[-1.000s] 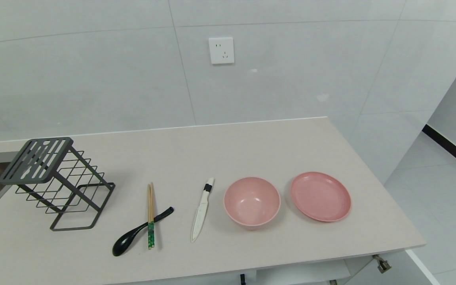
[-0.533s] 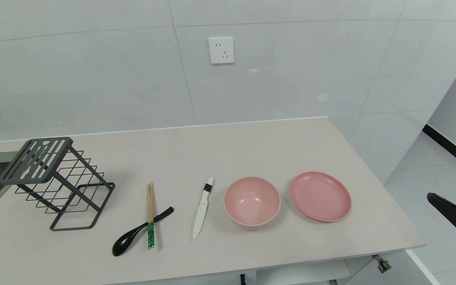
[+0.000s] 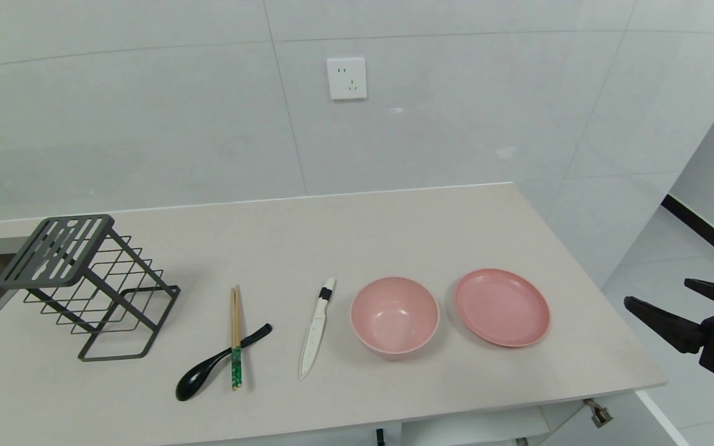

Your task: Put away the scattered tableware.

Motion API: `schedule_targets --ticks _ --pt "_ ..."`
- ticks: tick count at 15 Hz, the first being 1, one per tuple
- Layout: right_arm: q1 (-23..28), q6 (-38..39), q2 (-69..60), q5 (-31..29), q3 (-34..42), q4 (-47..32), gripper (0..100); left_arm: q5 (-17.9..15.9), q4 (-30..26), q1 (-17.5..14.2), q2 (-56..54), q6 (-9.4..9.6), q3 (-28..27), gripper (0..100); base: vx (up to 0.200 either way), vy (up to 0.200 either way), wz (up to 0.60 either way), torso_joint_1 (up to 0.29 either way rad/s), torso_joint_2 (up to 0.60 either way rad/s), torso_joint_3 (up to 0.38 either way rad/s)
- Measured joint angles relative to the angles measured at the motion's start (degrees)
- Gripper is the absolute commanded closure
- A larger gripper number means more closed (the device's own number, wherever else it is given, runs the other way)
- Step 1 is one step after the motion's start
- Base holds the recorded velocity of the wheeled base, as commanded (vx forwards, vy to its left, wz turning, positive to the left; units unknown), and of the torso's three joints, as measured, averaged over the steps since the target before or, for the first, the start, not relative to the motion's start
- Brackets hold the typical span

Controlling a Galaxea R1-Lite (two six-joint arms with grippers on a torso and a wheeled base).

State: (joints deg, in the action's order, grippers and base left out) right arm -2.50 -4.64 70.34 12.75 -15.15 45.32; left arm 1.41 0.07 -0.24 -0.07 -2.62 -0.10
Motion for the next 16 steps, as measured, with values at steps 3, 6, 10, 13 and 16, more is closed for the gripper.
schedule_targets --ticks 3,6,10,13,16 --pt "-0.2 0.0 3.3 0.8 -0.6 1.5 0 0.0 0.0 0.0 0.0 0.0 0.0 0 0.0 0.0 0.0 0.0 0.0 0.0" --pt "-0.3 0.0 6.7 1.1 -1.7 2.2 0 0.1 0.0 0.0 0.0 0.0 0.0 0 0.0 0.0 0.0 0.0 0.0 0.0" --pt "-1.6 0.0 9.9 1.1 -1.9 2.3 0 0.0 0.0 0.0 0.0 0.0 0.0 0 0.0 0.0 0.0 0.0 0.0 0.0" --pt "-2.4 0.0 12.7 1.5 -2.0 3.7 0 0.1 0.0 0.0 0.0 0.0 0.0 0 0.0 0.0 0.0 0.0 0.0 0.0" --pt "-3.1 0.1 17.2 3.0 -2.4 6.2 0 0.0 0.0 0.0 0.0 0.0 0.0 0 0.0 0.0 0.0 0.0 0.0 0.0"
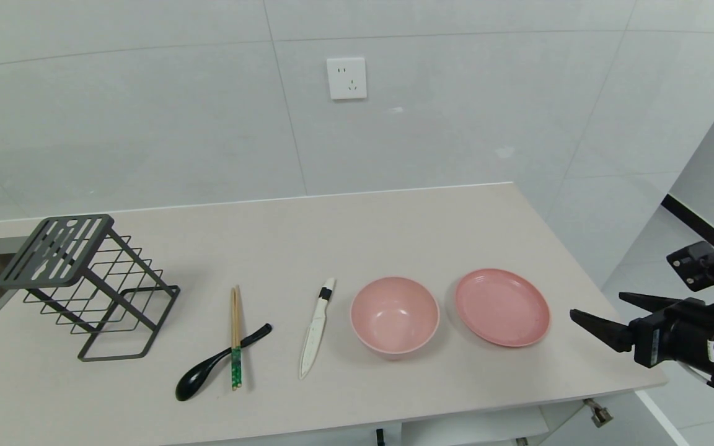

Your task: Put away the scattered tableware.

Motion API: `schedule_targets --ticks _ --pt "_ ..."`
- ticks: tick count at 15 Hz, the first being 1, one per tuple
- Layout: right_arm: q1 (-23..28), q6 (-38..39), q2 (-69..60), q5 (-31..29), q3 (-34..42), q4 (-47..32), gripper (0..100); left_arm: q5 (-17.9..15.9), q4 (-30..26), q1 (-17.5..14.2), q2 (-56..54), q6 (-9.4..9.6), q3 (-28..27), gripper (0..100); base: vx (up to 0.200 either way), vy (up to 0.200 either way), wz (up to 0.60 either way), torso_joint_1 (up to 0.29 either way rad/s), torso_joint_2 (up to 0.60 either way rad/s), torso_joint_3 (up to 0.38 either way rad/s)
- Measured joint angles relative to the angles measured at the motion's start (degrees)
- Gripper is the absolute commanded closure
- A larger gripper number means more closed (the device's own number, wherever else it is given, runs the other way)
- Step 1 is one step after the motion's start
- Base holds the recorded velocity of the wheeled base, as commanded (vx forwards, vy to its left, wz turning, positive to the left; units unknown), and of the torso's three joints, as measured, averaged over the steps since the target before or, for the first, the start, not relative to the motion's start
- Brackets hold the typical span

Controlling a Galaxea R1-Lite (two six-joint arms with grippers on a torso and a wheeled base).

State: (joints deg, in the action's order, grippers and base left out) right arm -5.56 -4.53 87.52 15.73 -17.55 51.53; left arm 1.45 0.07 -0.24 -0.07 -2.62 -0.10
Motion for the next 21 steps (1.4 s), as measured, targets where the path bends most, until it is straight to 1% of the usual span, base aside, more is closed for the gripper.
schedule_targets --ticks 2,7,10,14,21 --pt "-0.3 0.0 3.3 1.0 -0.9 1.5 0 0.0 0.0 0.0 0.0 0.0 0.0 0 0.0 0.0 0.0 0.0 0.0 0.0" --pt "-0.5 0.0 11.3 1.5 -5.3 1.6 0 0.0 0.0 0.0 0.0 0.0 0.0 0 0.0 0.0 0.0 0.0 0.0 0.0" --pt "-0.5 0.0 16.1 1.4 -8.8 1.9 0 0.0 0.0 0.0 0.0 0.0 0.0 0 0.0 0.0 0.0 0.0 0.0 0.0" --pt "-0.4 0.2 22.7 1.4 -14.0 4.3 0 0.0 0.0 0.0 0.0 0.0 0.0 0 0.0 0.0 0.0 0.0 0.0 0.0" --pt "-0.3 0.6 32.5 1.3 -22.8 5.1 0 0.0 0.0 0.0 0.0 0.0 0.0 0 0.0 0.0 0.0 0.0 0.0 0.0"
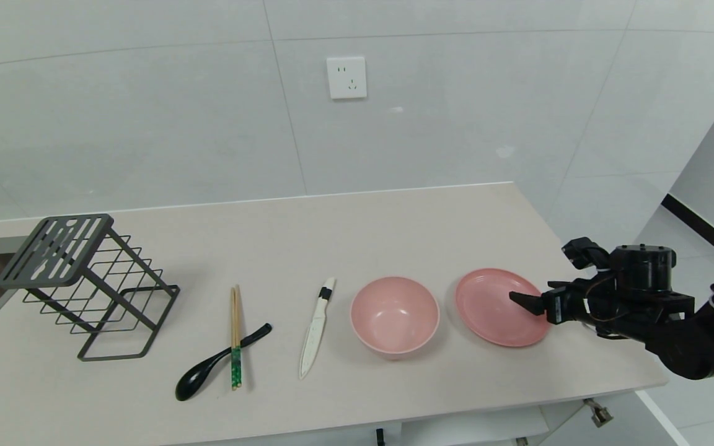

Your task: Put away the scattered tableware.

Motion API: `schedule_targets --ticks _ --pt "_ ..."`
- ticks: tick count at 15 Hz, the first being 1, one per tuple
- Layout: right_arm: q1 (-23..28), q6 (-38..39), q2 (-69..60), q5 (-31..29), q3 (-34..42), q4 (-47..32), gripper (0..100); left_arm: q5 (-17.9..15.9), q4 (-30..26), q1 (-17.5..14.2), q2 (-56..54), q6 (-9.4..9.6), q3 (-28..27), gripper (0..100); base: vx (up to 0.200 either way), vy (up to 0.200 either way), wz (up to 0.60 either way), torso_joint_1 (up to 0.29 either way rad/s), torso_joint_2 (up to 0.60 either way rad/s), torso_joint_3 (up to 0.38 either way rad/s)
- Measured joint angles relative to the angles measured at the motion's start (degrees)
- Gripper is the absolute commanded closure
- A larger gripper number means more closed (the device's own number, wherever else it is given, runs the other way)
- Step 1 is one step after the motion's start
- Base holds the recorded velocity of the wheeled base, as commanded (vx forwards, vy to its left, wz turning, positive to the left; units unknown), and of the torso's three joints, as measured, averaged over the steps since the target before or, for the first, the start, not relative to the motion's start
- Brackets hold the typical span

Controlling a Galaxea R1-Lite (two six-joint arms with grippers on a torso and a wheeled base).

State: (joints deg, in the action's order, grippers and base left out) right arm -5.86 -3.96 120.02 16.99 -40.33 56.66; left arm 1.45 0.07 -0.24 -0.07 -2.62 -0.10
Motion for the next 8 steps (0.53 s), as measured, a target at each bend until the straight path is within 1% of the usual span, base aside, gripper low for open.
schedule_targets --ticks 3,8 --pt "0.1 0.5 3.2 -0.1 -2.2 0.6 0 0.0 0.0 0.0 0.0 0.02 0.0 0 0.0 0.0 0.0 0.0 0.0 0.0" --pt "-0.4 0.3 4.0 -0.1 -0.7 0.7 0 0.0 0.0 0.0 0.0 0.0 0.0 0 0.0 0.0 0.0 0.0 0.0 0.0"
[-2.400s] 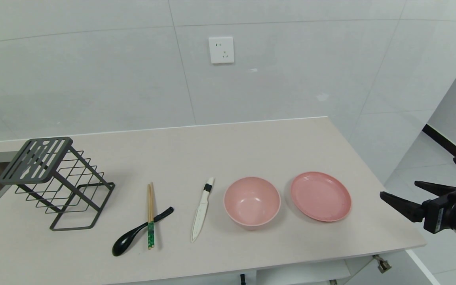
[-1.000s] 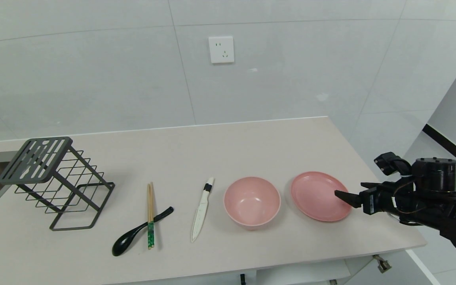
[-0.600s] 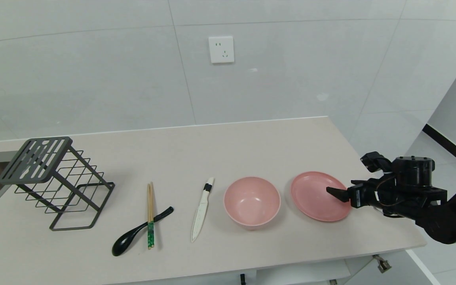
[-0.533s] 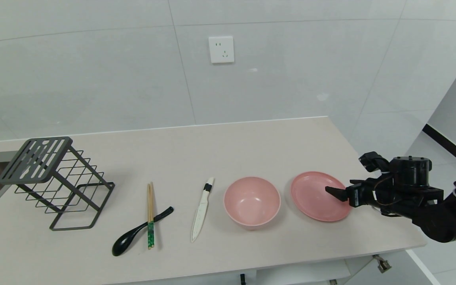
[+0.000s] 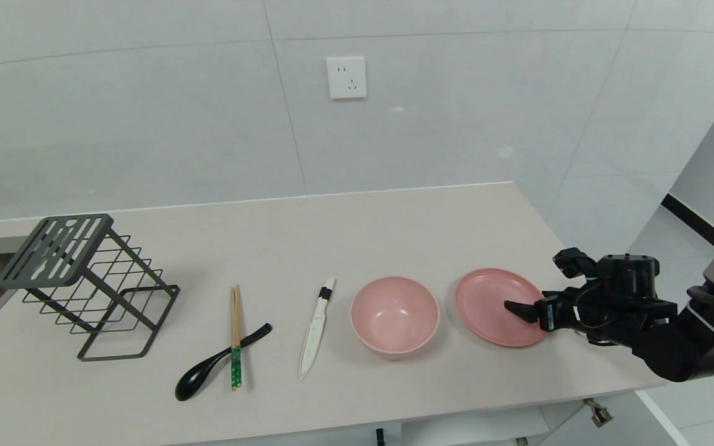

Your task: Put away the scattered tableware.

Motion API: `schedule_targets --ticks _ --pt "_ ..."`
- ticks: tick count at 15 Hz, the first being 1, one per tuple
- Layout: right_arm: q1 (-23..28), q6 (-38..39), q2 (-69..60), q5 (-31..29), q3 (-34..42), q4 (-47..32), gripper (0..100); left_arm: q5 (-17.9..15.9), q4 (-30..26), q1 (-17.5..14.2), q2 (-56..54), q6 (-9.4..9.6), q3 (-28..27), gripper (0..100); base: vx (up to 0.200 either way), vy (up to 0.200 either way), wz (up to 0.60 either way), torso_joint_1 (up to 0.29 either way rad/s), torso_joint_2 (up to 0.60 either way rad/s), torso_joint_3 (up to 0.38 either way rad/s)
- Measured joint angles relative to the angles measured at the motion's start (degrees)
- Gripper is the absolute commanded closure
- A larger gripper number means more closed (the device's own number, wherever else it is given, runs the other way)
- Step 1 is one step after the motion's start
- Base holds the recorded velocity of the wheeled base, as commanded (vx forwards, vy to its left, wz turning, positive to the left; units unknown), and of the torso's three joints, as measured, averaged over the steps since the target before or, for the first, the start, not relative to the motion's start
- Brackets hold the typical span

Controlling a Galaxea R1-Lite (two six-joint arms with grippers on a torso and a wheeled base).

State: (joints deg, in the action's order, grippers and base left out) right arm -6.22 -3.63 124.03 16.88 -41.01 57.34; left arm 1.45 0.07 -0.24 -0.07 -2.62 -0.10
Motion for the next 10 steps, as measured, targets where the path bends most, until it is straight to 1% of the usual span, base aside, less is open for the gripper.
schedule_targets --ticks 4,10 --pt "-2.0 0.0 -1.2 0.2 2.4 0.6 0 0.0 0.0 0.0 0.0 0.0 0.0 0 0.0 0.0 0.0 0.0 0.0 0.0" --pt "-2.6 -0.1 1.1 0.3 1.9 1.1 0 0.0 0.0 0.0 0.0 0.0 0.0 0 0.0 0.0 0.0 0.0 0.0 0.0"
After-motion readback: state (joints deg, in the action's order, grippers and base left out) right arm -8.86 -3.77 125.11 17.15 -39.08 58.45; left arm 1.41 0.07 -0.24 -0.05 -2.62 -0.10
